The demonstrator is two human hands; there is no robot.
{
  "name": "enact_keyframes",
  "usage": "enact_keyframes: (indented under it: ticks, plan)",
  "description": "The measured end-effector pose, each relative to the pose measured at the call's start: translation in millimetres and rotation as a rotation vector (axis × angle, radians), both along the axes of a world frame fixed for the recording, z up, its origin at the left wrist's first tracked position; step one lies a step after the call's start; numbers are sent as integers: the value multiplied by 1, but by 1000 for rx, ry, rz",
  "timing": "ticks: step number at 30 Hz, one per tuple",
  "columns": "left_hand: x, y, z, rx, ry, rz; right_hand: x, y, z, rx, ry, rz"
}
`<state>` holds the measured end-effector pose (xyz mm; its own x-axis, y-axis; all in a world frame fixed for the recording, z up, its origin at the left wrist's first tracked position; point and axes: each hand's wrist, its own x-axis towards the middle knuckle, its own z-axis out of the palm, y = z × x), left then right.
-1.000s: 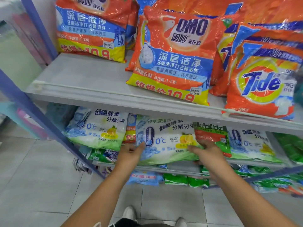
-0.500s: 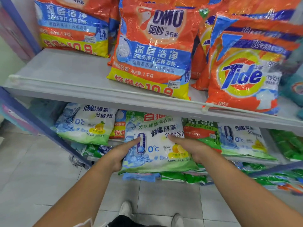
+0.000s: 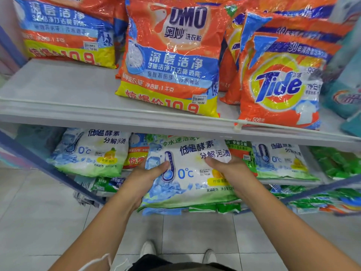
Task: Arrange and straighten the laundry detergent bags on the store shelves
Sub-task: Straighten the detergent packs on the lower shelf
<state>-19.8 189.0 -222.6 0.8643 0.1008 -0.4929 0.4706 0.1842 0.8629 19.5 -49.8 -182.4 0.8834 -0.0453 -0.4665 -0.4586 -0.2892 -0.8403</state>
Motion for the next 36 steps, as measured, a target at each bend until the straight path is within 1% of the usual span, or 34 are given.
enact_keyframes:
  ticks: [4, 8, 13, 16, 19, 23, 28, 30, 32, 33, 34, 35, 36]
  plan:
    - [9, -13, 1, 29, -76, -31, -8, -20, 6, 30, -66, -21]
    - [16, -52, 6, 89, -98, -47, -10, -59, 6, 12, -77, -39]
    - [21, -132, 2, 101, -81, -43, -5, -137, -2, -1, -102, -47]
    - [27, -191, 1, 161, -107, -51, 0, -195, -9, 1, -123, -60]
    - [37, -246, 2, 261, -95, -38, 7, -248, -8, 10, -134, -46]
    - [60, -305, 8, 301, -53, -82, 33, -308, -9, -32, -156, -72]
    - [104, -352, 15, 329, -180, 14, 83, -349, -14, 40, -296, -130]
    - [120, -362, 7, 373, -217, -50, 100, -360, -25, 29, -283, -109]
    - [125, -367, -14, 412, -189, -144, 107, -366, -38, -11, -223, -42]
    - [125, -369, -25, 484, -166, -207, 106, -368, -45, -74, -176, 24]
    - [122, -371, -32, 599, -149, -256, 105, -370, -54, -140, -120, 77]
    - [118, -372, -37, 721, -150, -279, 104, -370, -62, -189, -98, 108]
    - [114, -371, -43, 794, -171, -281, 106, -372, -71, -228, -96, 130]
